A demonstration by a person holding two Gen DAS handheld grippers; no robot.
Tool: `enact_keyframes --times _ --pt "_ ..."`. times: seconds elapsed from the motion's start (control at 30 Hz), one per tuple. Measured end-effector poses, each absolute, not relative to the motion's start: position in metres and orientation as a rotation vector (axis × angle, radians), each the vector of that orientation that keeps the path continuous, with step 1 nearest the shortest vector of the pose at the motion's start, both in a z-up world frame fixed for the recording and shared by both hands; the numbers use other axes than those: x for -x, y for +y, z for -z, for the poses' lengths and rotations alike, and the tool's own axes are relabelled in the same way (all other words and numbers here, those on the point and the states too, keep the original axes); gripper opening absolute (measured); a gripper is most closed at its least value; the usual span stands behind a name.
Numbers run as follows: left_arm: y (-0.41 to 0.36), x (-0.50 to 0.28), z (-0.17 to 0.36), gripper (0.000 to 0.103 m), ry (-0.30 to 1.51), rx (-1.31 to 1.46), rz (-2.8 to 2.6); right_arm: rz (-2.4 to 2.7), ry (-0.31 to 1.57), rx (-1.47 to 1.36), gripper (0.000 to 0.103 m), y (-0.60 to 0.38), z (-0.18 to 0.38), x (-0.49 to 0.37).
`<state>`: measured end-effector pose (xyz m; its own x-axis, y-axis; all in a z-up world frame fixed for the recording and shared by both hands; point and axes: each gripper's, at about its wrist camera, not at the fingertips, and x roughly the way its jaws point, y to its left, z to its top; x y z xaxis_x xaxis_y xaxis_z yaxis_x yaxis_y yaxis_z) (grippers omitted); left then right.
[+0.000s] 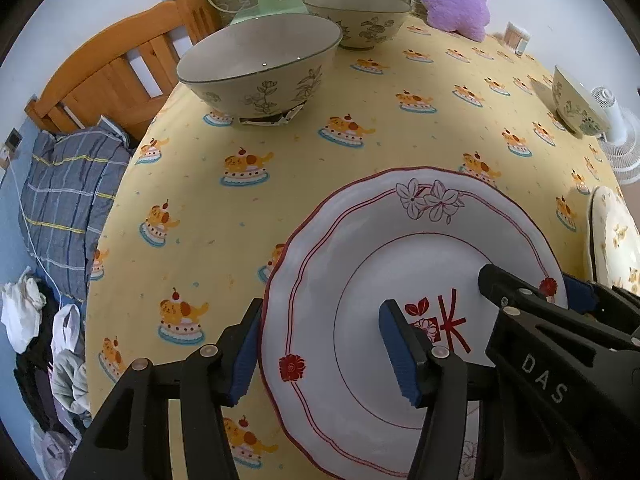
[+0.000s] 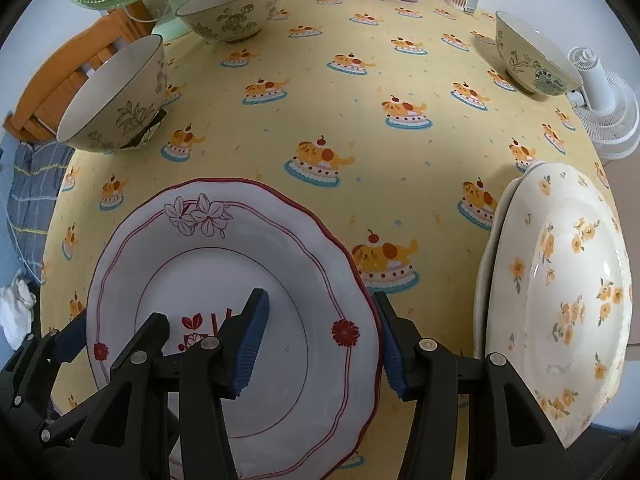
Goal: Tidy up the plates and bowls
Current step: 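Close both grippers on the red-rimmed plate's rim, then lift the red-rimmed plate and carry it toward the flower-print plate stack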
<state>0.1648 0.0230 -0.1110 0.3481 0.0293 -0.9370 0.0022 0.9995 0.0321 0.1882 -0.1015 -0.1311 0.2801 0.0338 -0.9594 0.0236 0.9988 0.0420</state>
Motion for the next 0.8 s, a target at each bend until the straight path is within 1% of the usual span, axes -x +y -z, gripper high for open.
enact_keyframes --times 0.23,0.8 --pt "0.027 -0.154 0.098 0.059 1.219 -0.013 0.003 0.013 1.28 -0.033 0.056 -0.1 0.116 -0.173" --pt "0.027 -0.129 0.043 0.058 1.112 -0.027 0.1 0.097 1.161 -0.067 0.056 -0.099 0.052 -0.136"
